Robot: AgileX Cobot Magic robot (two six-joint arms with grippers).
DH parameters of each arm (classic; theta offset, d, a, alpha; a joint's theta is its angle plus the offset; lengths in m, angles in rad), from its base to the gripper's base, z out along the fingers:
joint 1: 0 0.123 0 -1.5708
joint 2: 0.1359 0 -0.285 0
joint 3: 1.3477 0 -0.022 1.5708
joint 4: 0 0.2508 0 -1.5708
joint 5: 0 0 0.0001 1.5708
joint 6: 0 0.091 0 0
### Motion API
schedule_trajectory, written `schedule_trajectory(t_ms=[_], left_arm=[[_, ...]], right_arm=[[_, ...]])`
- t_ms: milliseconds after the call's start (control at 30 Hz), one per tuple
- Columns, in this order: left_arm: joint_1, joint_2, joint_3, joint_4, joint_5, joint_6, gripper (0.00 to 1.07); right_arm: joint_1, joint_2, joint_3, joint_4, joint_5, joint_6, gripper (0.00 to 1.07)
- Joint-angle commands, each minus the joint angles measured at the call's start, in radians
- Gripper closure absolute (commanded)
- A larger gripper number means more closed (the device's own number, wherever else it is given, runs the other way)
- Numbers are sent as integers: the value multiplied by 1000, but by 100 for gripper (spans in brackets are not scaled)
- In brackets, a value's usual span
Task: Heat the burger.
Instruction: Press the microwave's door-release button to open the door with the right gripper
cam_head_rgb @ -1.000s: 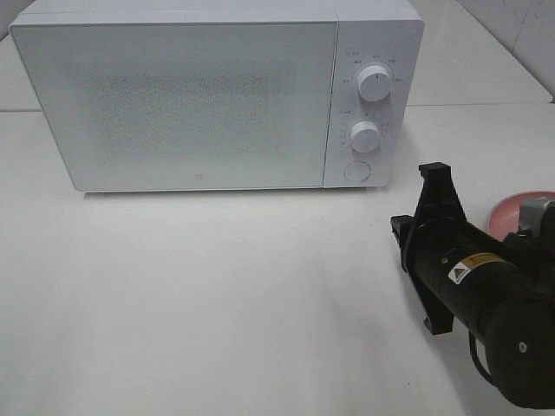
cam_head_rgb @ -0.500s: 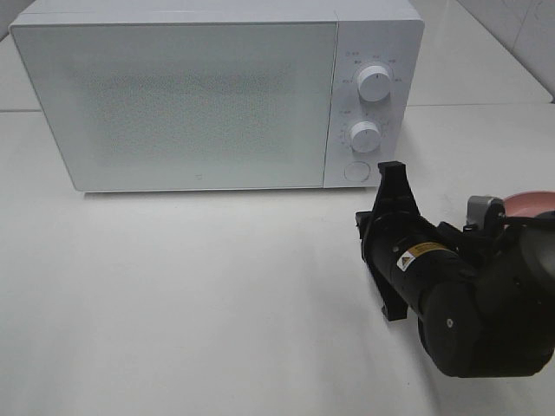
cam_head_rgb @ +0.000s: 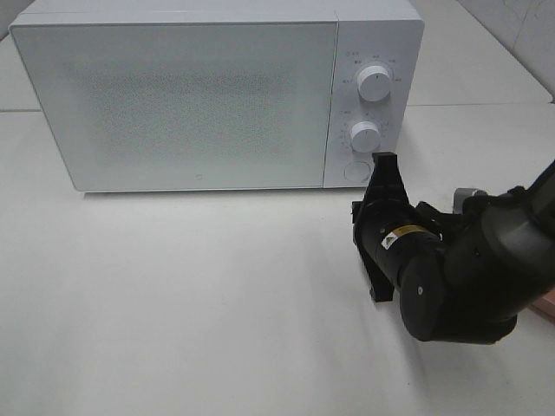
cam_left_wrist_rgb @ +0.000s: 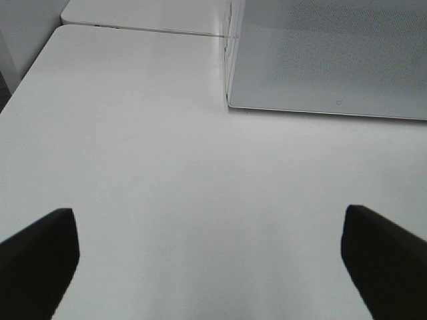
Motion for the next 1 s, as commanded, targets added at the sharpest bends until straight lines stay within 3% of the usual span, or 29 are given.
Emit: schedule_trajectory(t_ms=[33,400,1000], left_arm=[[-1,-16,1,0,2,0,7],[-1,-16,1,0,2,0,7],[-1,-16,1,0,2,0,7]], right_arm=[[-37,8,-42,-7,13,-8,107],[-122,36,-124,-31,51,-60,107],[-135,107,-240,-21,90,-64,107]])
